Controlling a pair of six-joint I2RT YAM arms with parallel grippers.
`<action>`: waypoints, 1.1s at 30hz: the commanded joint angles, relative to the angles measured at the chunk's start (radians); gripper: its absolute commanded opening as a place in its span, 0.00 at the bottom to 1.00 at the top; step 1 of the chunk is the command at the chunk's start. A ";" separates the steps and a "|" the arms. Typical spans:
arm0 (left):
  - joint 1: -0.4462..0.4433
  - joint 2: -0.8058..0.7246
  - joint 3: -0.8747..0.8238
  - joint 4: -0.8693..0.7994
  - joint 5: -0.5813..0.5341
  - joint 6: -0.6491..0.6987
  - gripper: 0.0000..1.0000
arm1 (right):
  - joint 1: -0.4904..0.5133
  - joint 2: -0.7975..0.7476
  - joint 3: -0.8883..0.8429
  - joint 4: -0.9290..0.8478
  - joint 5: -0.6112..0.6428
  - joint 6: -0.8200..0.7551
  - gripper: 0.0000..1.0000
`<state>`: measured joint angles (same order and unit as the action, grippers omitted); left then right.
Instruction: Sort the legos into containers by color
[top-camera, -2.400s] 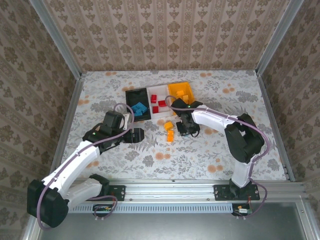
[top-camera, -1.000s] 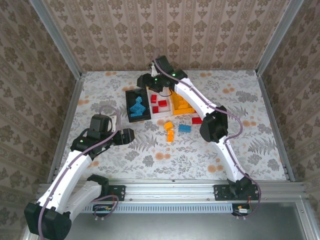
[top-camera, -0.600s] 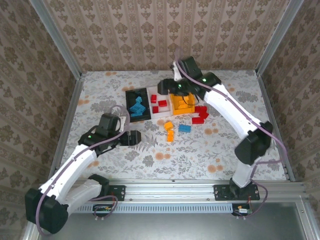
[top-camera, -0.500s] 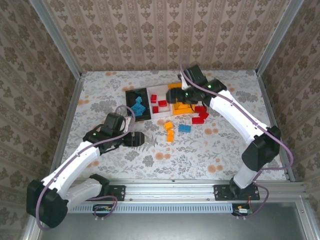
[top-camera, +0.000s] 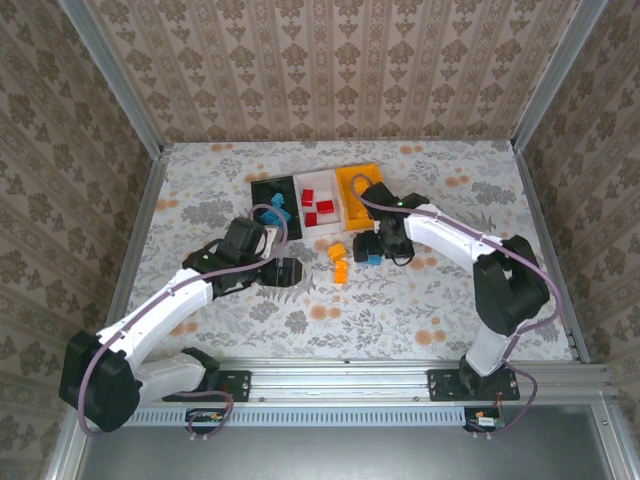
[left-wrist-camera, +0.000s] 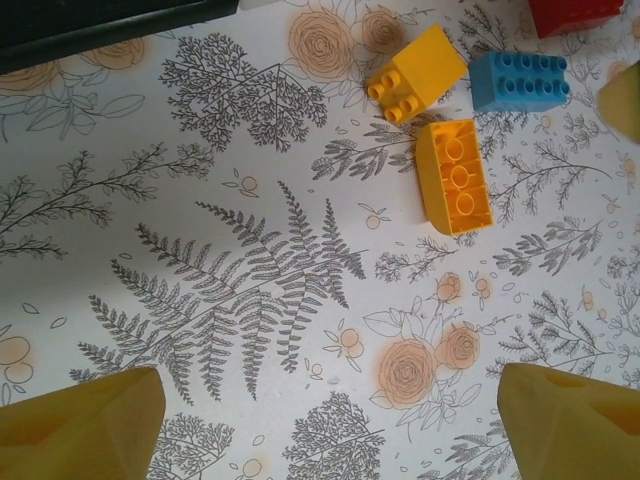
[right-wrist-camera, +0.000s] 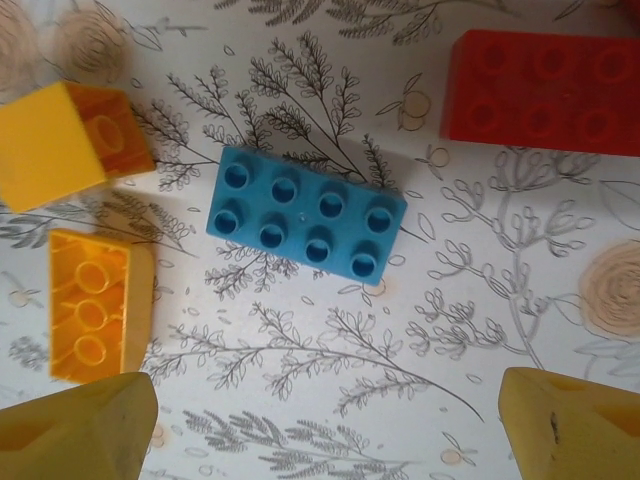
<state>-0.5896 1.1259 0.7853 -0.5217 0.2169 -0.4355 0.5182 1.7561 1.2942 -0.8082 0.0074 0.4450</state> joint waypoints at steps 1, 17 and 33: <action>-0.004 -0.048 -0.018 -0.024 -0.029 -0.017 0.88 | 0.006 0.068 0.048 0.010 0.038 0.013 0.91; 0.022 -0.071 -0.063 -0.015 -0.016 -0.010 0.89 | 0.005 0.236 0.156 0.032 0.032 0.060 0.91; 0.028 -0.079 -0.066 -0.017 -0.007 -0.012 0.90 | -0.012 0.279 0.155 0.032 0.029 0.057 0.83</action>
<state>-0.5671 1.0607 0.7322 -0.5335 0.1986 -0.4419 0.5102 2.0178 1.4319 -0.7658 0.0208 0.4973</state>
